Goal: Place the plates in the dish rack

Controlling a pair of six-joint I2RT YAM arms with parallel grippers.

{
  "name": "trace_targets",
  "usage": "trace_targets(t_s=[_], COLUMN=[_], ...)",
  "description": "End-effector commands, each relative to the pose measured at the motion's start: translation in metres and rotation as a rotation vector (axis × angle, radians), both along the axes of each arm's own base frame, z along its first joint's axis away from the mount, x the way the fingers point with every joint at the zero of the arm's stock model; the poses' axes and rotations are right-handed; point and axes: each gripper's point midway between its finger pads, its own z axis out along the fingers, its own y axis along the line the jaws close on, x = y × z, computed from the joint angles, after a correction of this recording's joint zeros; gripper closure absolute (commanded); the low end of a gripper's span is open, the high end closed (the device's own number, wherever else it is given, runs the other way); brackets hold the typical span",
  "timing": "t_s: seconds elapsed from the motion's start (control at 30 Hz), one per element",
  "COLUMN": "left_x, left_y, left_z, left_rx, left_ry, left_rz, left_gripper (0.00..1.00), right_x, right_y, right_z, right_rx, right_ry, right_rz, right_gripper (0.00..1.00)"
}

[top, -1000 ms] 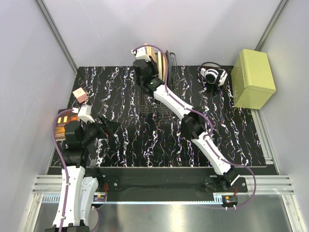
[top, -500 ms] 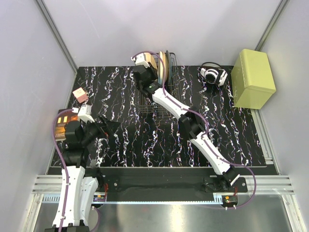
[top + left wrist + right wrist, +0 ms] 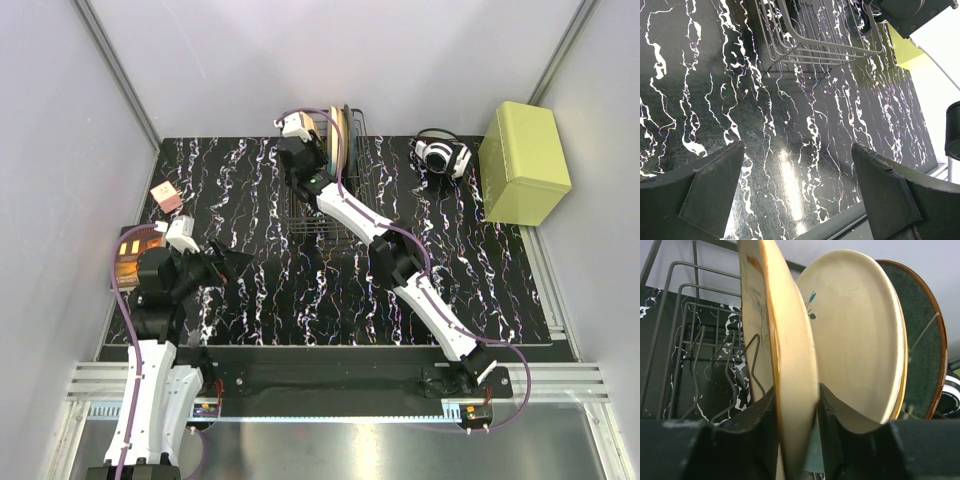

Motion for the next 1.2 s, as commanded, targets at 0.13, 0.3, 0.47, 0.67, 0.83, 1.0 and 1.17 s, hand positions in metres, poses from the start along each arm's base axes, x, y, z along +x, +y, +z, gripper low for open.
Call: trace_targets(t_s=[0.13,0.3,0.47,0.67,0.83,1.0,1.17], left_x=[0.006,0.006,0.009,0.034,0.068,0.107,0.146], left_y=[0.001,0.002,0.006,0.045,0.075,0.087,0.092], left_z=[0.008,0.008,0.017,0.034,0.065,0.074,0.08], left_rx=[0.01,0.018,0.09,0.405,0.548,0.636,0.664], left_ry=[-0.052,-0.055,-0.102,-0.145,-0.148,-0.144,-0.131], left_rz=[0.003,0.004,-0.006,0.066,0.167,0.174,0.171], left_gripper=[0.06,0.06,0.01,0.01,0.01,0.01,0.01], right_x=[0.008,-0.005,-0.026,-0.061,-0.091,-0.115,-0.134], right_y=[-0.035,-0.032,-0.03,-0.032,-0.075,-0.133,-0.188], right_z=[0.066,0.082,0.126,0.214,0.256,0.219,0.174], right_rx=[0.085,0.064,0.089,0.223,0.239,0.16,0.323], right_ry=[-0.137,-0.139,-0.167,-0.221,-0.211,-0.072,0.18], right_rz=[-0.111,-0.118,-0.097,0.0,0.017,0.012,0.083], right_gripper=[0.48,0.42,0.38,0.3,0.14,0.0,0.0])
